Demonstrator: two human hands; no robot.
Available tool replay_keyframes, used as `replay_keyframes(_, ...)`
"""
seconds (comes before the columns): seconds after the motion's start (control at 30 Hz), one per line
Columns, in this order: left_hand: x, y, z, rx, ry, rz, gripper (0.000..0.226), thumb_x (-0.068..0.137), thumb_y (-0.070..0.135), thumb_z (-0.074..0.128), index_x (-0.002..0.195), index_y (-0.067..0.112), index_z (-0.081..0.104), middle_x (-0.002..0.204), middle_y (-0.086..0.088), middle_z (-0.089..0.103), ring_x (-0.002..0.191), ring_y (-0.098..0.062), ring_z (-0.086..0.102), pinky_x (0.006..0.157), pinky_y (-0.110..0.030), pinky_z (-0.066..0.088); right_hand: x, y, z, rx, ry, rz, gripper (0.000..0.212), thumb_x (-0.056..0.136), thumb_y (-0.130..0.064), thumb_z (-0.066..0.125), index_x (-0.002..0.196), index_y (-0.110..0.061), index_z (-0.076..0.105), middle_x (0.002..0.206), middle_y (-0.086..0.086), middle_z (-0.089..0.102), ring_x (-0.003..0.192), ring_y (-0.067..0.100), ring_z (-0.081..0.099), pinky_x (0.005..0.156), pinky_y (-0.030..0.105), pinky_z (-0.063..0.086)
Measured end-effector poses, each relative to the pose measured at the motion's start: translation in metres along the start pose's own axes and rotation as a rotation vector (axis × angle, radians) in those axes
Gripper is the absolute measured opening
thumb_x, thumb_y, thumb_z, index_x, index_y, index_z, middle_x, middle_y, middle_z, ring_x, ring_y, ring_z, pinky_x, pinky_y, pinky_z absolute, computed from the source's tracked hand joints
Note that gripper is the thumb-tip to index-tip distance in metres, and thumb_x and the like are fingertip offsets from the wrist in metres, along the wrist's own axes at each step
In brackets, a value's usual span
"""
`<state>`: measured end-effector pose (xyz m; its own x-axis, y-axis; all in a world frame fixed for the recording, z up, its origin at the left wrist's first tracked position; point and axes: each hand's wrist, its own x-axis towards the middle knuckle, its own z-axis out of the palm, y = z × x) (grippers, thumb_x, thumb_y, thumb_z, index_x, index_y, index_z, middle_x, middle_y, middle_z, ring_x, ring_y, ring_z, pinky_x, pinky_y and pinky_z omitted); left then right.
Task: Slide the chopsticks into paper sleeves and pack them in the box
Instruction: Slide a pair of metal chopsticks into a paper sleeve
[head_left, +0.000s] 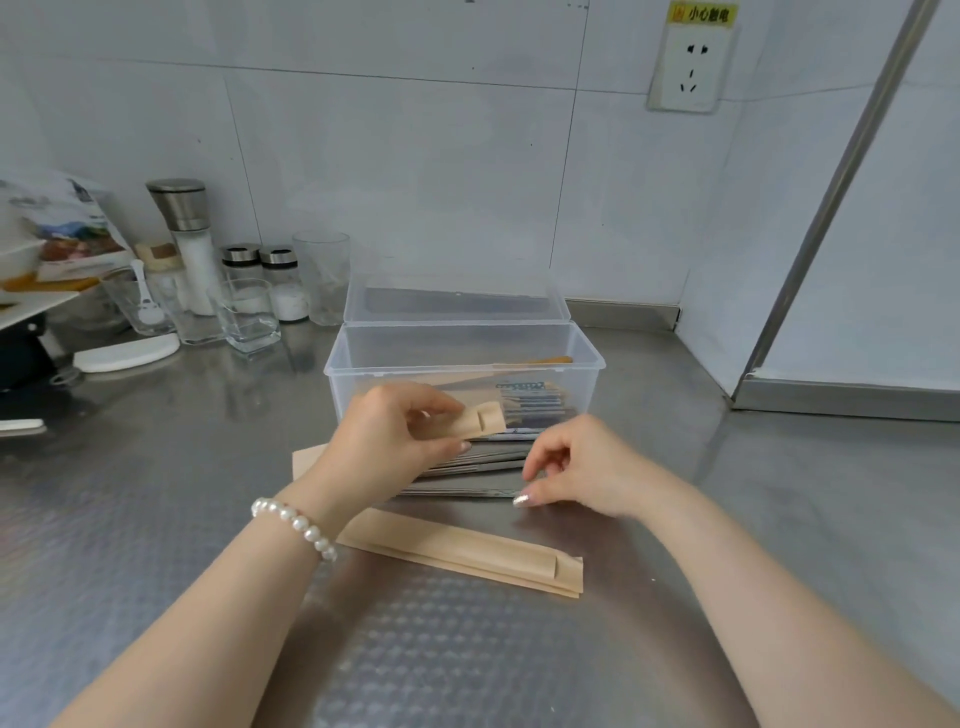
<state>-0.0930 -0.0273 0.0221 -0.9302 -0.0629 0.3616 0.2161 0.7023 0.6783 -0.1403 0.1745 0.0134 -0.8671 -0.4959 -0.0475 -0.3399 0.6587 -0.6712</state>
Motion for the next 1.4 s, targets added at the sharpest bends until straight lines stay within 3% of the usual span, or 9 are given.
replay_keyframes(0.2, -0.001, 0.001, 0.007, 0.000, -0.048, 0.013, 0.027, 0.066, 0.019, 0.081, 0.090, 0.023, 0.070, 0.083, 0.014, 0.065, 0.077, 0.004, 0.055, 0.067, 0.000, 0.037, 0.007, 0.005, 0.009, -0.059, 0.031, -0.030, 0.009, 0.068, -0.022, 0.081, 0.071, -0.020, 0.073, 0.068, -0.007, 0.058, 0.065, 0.009, 0.054, 0.066, 0.026, 0.046)
replay_keyframes(0.3, -0.002, 0.000, 0.007, -0.010, -0.042, 0.017, 0.024, 0.067, 0.018, 0.080, 0.087, 0.025, 0.069, 0.083, 0.014, 0.066, 0.077, 0.001, 0.057, 0.069, -0.004, 0.040, 0.008, 0.007, 0.008, -0.046, 0.072, -0.076, 0.006, 0.073, -0.016, 0.077, 0.071, -0.018, 0.072, 0.071, -0.010, 0.054, 0.067, 0.005, 0.050, 0.064, 0.016, 0.039)
replay_keyframes(0.4, -0.002, -0.001, 0.007, -0.020, -0.036, 0.022, 0.025, 0.067, 0.017, 0.080, 0.082, 0.030, 0.065, 0.080, 0.015, 0.066, 0.076, 0.001, 0.058, 0.069, -0.006, 0.041, 0.006, 0.008, -0.002, 0.067, 0.146, -0.084, 0.021, 0.077, -0.010, 0.072, 0.065, -0.023, 0.062, 0.066, -0.009, 0.057, 0.059, 0.001, 0.049, 0.059, 0.010, 0.039)
replay_keyframes(0.57, -0.001, 0.000, 0.006, -0.049, -0.015, 0.028, 0.025, 0.068, 0.016, 0.079, 0.081, 0.030, 0.064, 0.080, 0.012, 0.067, 0.076, -0.002, 0.060, 0.072, -0.013, 0.045, 0.003, 0.013, -0.033, 0.691, 0.476, -0.091, 0.017, 0.082, 0.001, 0.063, 0.070, -0.011, 0.063, 0.048, -0.003, 0.060, 0.043, 0.005, 0.046, 0.043, 0.014, 0.036)
replay_keyframes(0.67, -0.001, 0.000, 0.006, -0.058, -0.020, 0.029, 0.025, 0.067, 0.016, 0.080, 0.081, 0.030, 0.064, 0.079, 0.012, 0.067, 0.076, -0.007, 0.061, 0.074, -0.017, 0.046, 0.003, 0.021, -0.051, 1.183, 0.683, -0.076, 0.018, 0.090, -0.012, 0.054, 0.073, -0.009, 0.056, 0.043, -0.005, 0.049, 0.041, 0.007, 0.039, 0.040, 0.016, 0.030)
replay_keyframes(0.77, -0.001, -0.001, 0.006, -0.054, -0.034, 0.025, 0.025, 0.067, 0.017, 0.079, 0.080, 0.030, 0.063, 0.075, 0.016, 0.063, 0.074, -0.005, 0.059, 0.070, -0.014, 0.043, 0.002, 0.034, -0.064, 1.367, 0.913, 0.024, 0.030, 0.097, -0.030, 0.043, 0.073, -0.013, 0.048, 0.038, -0.007, 0.038, 0.035, 0.007, 0.030, 0.039, 0.016, 0.021)
replay_keyframes(0.93, 0.000, -0.002, 0.007, -0.046, -0.048, 0.017, 0.024, 0.068, 0.016, 0.079, 0.083, 0.027, 0.063, 0.075, 0.013, 0.060, 0.072, -0.008, 0.056, 0.069, -0.015, 0.042, 0.003, 0.048, -0.068, 1.365, 1.088, 0.154, 0.034, 0.099, -0.034, 0.035, 0.072, -0.016, 0.043, 0.032, -0.007, 0.034, 0.030, 0.008, 0.026, 0.038, 0.016, 0.017)
replay_keyframes(1.2, 0.000, -0.005, 0.007, -0.049, -0.057, 0.016, 0.025, 0.069, 0.017, 0.078, 0.086, 0.028, 0.064, 0.080, 0.004, 0.063, 0.077, -0.015, 0.058, 0.072, -0.023, 0.046, 0.005, 0.040, -0.062, 1.275, 1.059, 0.098, 0.035, 0.100, -0.034, 0.035, 0.070, -0.016, 0.042, 0.032, -0.007, 0.033, 0.031, 0.008, 0.025, 0.038, 0.017, 0.016)
replay_keyframes(1.4, 0.000, -0.005, 0.009, -0.041, -0.058, 0.027, 0.026, 0.069, 0.016, 0.078, 0.085, 0.031, 0.063, 0.076, 0.012, 0.059, 0.073, -0.011, 0.055, 0.067, -0.016, 0.041, 0.006, 0.036, -0.055, 1.220, 0.986, 0.069, 0.033, 0.099, -0.029, 0.040, 0.070, -0.014, 0.045, 0.032, -0.006, 0.036, 0.031, 0.009, 0.026, 0.039, 0.016, 0.018)
